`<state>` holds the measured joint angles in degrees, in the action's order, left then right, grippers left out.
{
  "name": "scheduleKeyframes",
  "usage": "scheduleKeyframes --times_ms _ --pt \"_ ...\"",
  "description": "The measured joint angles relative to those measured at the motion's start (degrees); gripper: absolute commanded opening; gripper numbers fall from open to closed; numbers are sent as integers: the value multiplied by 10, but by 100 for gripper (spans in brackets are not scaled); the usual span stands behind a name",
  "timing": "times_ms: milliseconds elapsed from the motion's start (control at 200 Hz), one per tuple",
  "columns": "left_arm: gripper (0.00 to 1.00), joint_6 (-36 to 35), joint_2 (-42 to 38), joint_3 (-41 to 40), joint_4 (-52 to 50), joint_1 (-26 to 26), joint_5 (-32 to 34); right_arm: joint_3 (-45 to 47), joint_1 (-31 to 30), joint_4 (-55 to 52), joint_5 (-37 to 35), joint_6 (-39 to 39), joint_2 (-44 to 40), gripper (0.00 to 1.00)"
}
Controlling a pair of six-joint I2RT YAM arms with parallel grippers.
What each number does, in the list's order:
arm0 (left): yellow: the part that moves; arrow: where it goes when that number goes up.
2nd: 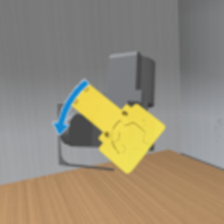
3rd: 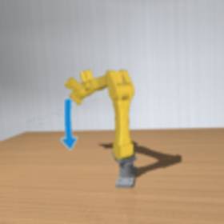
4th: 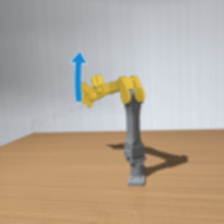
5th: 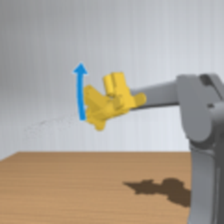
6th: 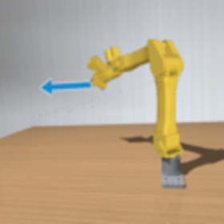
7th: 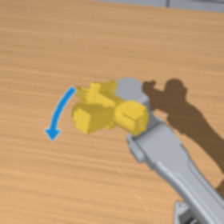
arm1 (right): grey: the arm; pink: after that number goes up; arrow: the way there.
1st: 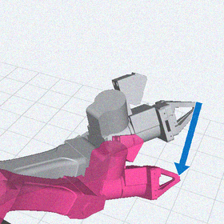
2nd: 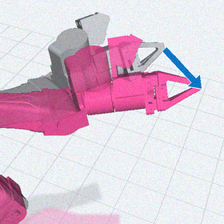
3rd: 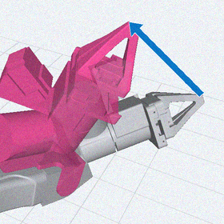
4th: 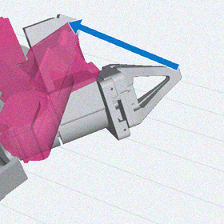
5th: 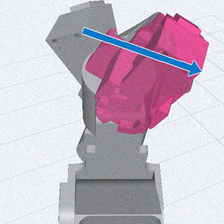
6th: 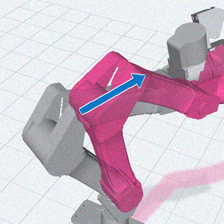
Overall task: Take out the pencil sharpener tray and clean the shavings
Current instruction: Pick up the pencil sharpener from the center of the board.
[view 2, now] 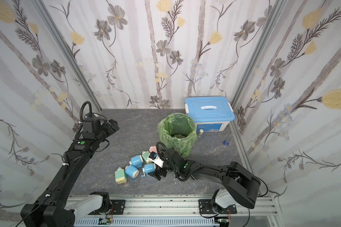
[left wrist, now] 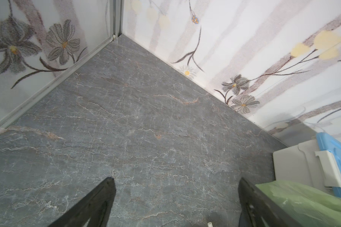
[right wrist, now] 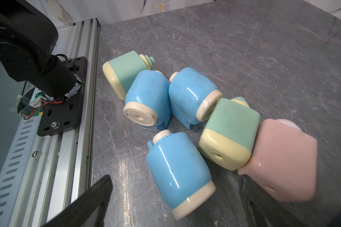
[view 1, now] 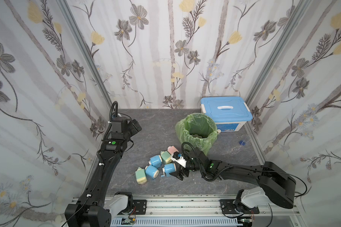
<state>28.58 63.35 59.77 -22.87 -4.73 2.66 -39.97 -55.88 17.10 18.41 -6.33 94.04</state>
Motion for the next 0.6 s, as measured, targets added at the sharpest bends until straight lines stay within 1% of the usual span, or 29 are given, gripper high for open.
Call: scheduleKeyframes --times_ms 140,300,430,600 --pt "100 -16 -17 -1 -17 10 -35 -45 -2 -29 5 -41 47 100" --pt "100 -25 -30 -11 -21 18 -48 -83 -4 -57 9 -77 83 100" --pt "100 -27 -34 -19 -21 20 -55 -90 -7 -70 9 -91 85 100" --pt "100 -27 -33 -30 -18 21 -59 -66 -12 -98 9 -92 64 100"
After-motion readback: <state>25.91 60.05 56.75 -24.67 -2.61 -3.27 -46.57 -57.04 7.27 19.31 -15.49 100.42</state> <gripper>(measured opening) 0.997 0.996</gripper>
